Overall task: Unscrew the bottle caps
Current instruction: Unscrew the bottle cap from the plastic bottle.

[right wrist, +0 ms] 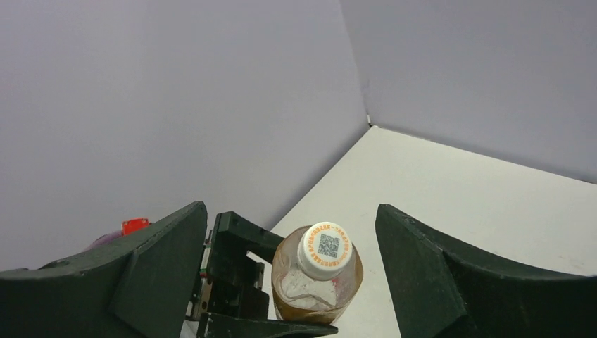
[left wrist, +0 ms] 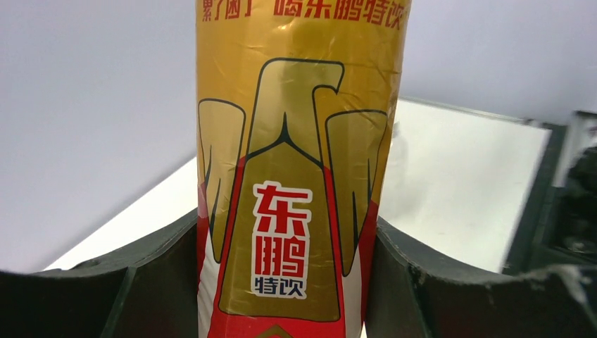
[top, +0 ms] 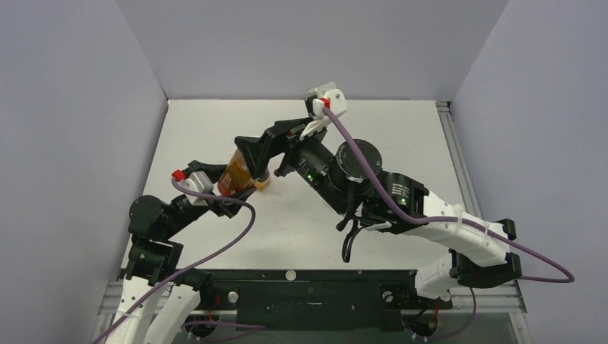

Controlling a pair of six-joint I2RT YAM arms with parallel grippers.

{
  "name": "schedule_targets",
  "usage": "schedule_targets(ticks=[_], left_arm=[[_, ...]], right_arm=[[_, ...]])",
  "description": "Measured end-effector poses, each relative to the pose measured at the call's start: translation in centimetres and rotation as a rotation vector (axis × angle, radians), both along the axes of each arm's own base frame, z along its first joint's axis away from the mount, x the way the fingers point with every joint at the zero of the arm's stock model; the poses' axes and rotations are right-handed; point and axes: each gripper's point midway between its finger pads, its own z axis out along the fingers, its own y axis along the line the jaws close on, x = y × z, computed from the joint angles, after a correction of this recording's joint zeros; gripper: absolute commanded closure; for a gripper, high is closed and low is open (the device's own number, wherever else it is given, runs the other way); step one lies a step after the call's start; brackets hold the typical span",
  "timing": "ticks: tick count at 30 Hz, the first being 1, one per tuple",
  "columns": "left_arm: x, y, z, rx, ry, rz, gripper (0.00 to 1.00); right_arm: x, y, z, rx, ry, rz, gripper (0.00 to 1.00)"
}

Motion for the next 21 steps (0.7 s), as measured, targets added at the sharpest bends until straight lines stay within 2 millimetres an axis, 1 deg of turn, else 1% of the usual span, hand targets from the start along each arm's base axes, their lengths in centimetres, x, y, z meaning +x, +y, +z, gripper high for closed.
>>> schedule_targets(ticks=[3, 7, 10, 13, 16, 21], left_arm=[[1.3, 1.0, -0.4, 0.027, -0.034, 0.087, 1.00], [2.1, 1.8, -0.2, 0.046, -0.068, 0.147, 1.00], [2.2, 2.0, -0.1, 0.047, -0.078, 0.162, 1.00], [2.1, 2.2, 0.0, 0.044, -0.083, 0.170, 1.00], [2.1, 2.2, -0.1, 0.043, -0.081, 0.174, 1.00], [2.1, 2.3, -0.3, 0.042, -0.079, 0.180, 1.00]], right_arm=[[0.8, 0.9, -0.7, -0.042, 0.016, -0.052, 0.20], [1.6, 1.9, -2.5, -0.103, 0.032, -0.091, 0.22], [1.9, 2.1, -3.6, -0.136, 0.043, -0.110, 0.23], [2.2, 2.0, -3.9, -0.128, 0.056, -0.124, 0.26], [2.6, 2.1, -4.2, -0.114, 0.072, -0.131, 0.32], [3.5, 2.7, -5.4, -0.085, 0.109, -0.126, 0.38]])
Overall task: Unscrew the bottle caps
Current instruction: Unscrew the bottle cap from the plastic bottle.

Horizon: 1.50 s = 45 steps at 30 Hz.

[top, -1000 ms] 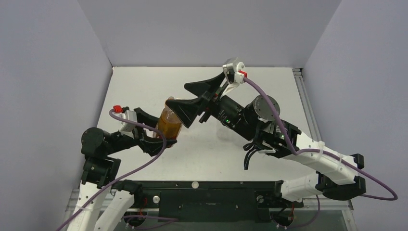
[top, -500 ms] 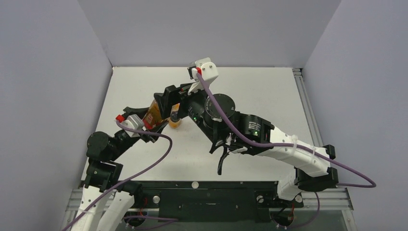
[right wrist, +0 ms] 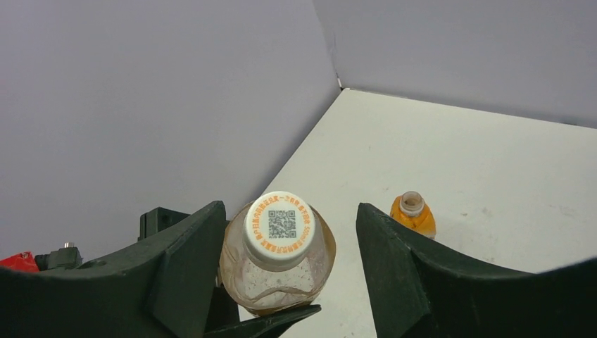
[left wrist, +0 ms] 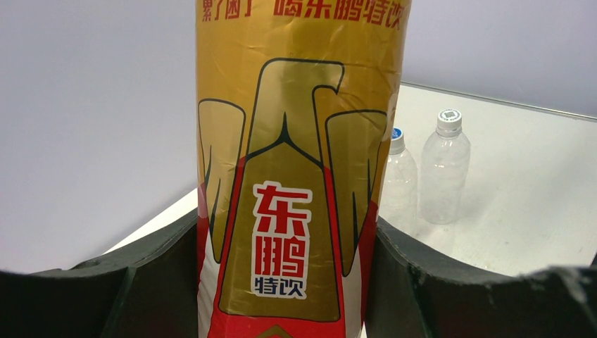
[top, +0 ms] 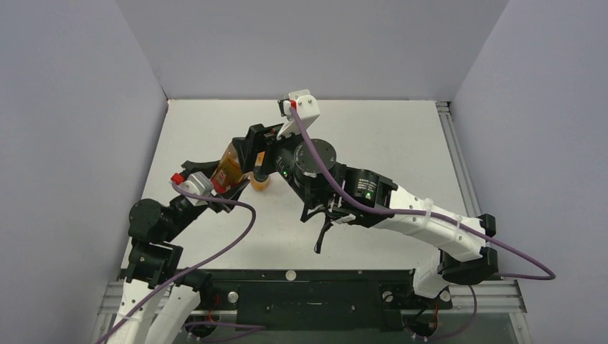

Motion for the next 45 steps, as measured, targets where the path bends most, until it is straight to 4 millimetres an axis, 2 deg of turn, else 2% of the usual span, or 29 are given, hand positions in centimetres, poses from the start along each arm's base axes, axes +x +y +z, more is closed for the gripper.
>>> schedule_targets(ticks=[5, 8, 14, 19, 25, 30, 34, 35, 36, 41, 45], left_arm=[[0.0, 0.1, 0.1, -0.004, -0.001, 0.003, 1.00], [0.0, 0.1, 0.1, -0.007, 0.002, 0.005, 1.00], [0.0, 0.1, 0.1, -0.011, 0.006, 0.005, 1.00], [0.0, 0.1, 0.0, -0.011, 0.007, 0.004, 1.00], [0.0, 0.0, -0.2, -0.010, 0.013, 0.004, 1.00], [0.1, 0.0, -0.4, -0.009, 0.017, 0.004, 1.00], [0.1, 0.0, -0.4, -0.011, 0.019, 0.004, 1.00], [0.1, 0.0, -0.4, -0.012, 0.019, 0.003, 1.00], [0.1, 0.0, -0.4, -0.012, 0.020, 0.003, 1.00], [-0.2, -0.2, -0.5, -0.032, 0.043, -0.015, 1.00], [-1.2, -1.2, -0.4, -0.070, 0.087, -0.092, 1.00]], right_arm=[[0.4, 0.7, -1.2, 0.028, 0.037, 0.035, 0.48], [0.3, 1.1, -1.1, 0.051, 0.045, 0.051, 0.52], [0.1, 1.1, -0.4, 0.082, 0.043, 0.061, 0.49], [0.0, 0.8, 0.2, 0.098, 0.038, 0.065, 0.50], [-0.1, 0.7, 0.4, 0.101, 0.033, 0.069, 0.60], [-0.1, 0.7, 0.4, 0.094, 0.029, 0.068, 0.72], [0.0, 0.6, 0.3, 0.090, 0.028, 0.068, 0.89], [0.0, 0.6, 0.3, 0.090, 0.027, 0.068, 0.97], [0.1, 0.6, 0.3, 0.090, 0.027, 0.065, 1.00], [0.3, 0.6, 0.4, 0.076, 0.013, 0.085, 1.00], [-1.0, 0.4, 0.8, 0.029, -0.046, 0.230, 1.00]])
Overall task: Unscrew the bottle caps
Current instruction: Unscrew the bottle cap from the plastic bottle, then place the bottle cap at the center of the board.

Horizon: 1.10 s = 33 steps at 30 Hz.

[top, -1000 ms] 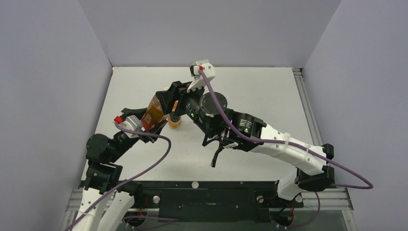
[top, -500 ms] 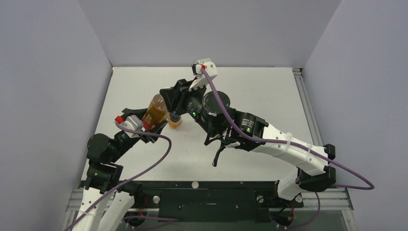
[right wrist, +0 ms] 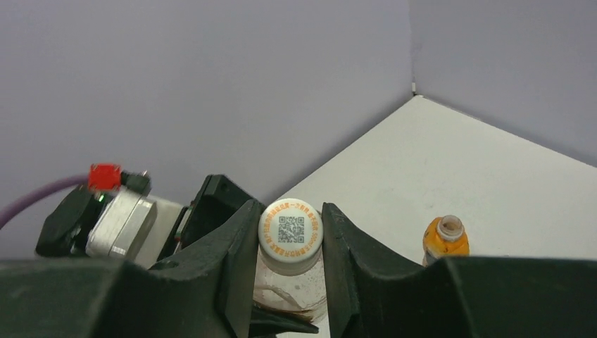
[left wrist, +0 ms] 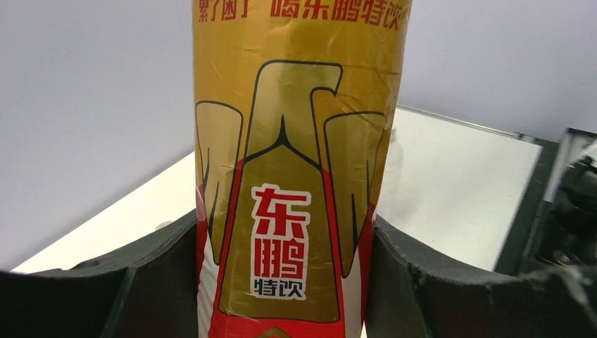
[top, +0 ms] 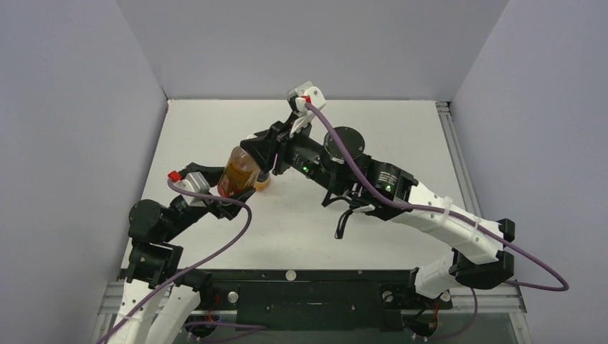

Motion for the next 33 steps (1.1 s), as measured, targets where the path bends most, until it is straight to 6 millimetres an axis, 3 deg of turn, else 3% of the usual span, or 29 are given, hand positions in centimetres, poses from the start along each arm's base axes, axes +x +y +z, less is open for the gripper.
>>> schedule_targets(ticks=[5, 11, 15, 18, 22, 26, 29, 31, 33], left_arm=[[-3.1, -2.0, 1.1, -0.038, 0.021, -0.195, 1.00], [-6.1, -3.4, 1.1, -0.034, 0.084, -0.373, 1.00], [-7.1, -3.8, 0.7, -0.023, 0.129, -0.441, 1.00], [-7.6, -3.9, 0.3, -0.015, 0.149, -0.466, 1.00], [-7.8, -3.9, 0.0, -0.010, 0.162, -0.481, 1.00], [-8.0, -3.9, 0.0, -0.009, 0.162, -0.485, 1.00], [-8.0, -3.9, 0.0, -0.008, 0.159, -0.485, 1.00], [-8.1, -3.9, 0.1, -0.008, 0.155, -0.485, 1.00], [-8.2, -3.9, 0.1, -0.009, 0.151, -0.485, 1.00]], right_arm=[[-3.8, -1.4, 1.2, -0.026, -0.110, 0.258, 1.00], [-7.8, -4.2, 5.0, 0.054, -0.240, 0.455, 1.00], [-8.7, -4.9, 5.9, 0.074, -0.278, 0.509, 1.00], [-7.9, -5.2, 5.4, 0.053, -0.274, 0.496, 1.00], [-3.7, -7.2, 4.0, -0.001, -0.235, 0.322, 1.00], [4.7, -13.3, 0.8, -0.071, -0.131, -0.056, 1.00], [11.5, -20.0, -4.4, -0.121, 0.004, -0.389, 1.00], [14.3, -23.5, -9.6, -0.159, 0.108, -0.543, 1.00], [15.8, -26.2, -15.7, -0.207, 0.227, -0.656, 1.00]])
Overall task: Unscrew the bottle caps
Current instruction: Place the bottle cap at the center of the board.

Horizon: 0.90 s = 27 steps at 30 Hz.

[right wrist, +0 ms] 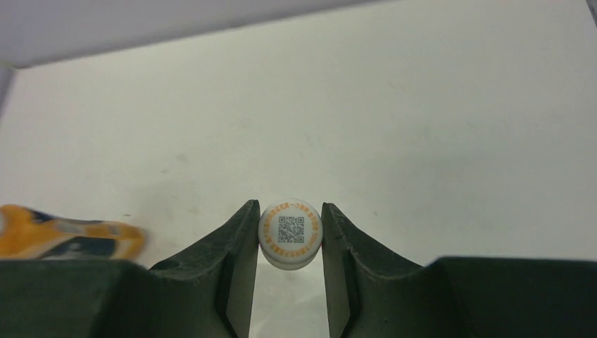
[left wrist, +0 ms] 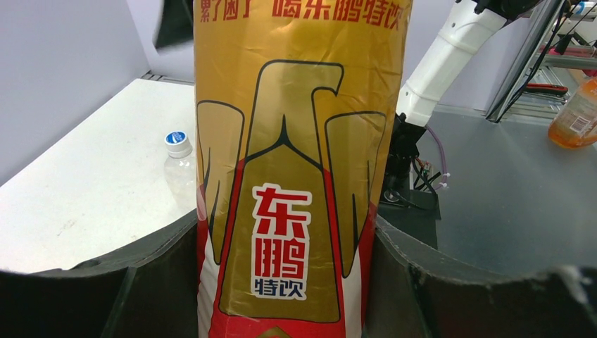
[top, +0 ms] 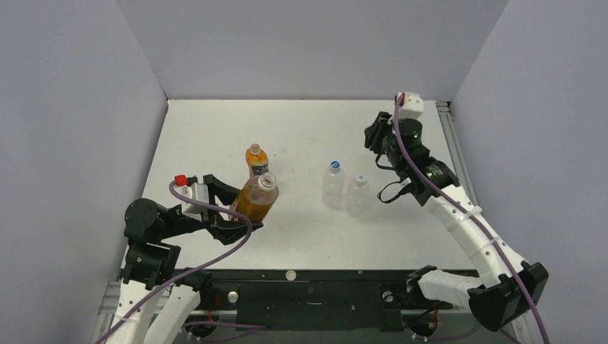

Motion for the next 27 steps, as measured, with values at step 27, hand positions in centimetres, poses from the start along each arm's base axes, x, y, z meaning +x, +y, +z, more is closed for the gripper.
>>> schedule_targets(ticks=[27], left_arm=[[2.5, 0.3, -5.2, -0.004, 0.103, 0.116, 1.00]], right_arm=[[0.4, -8.0, -28.4, -0.022, 0.412, -0.492, 0.85]])
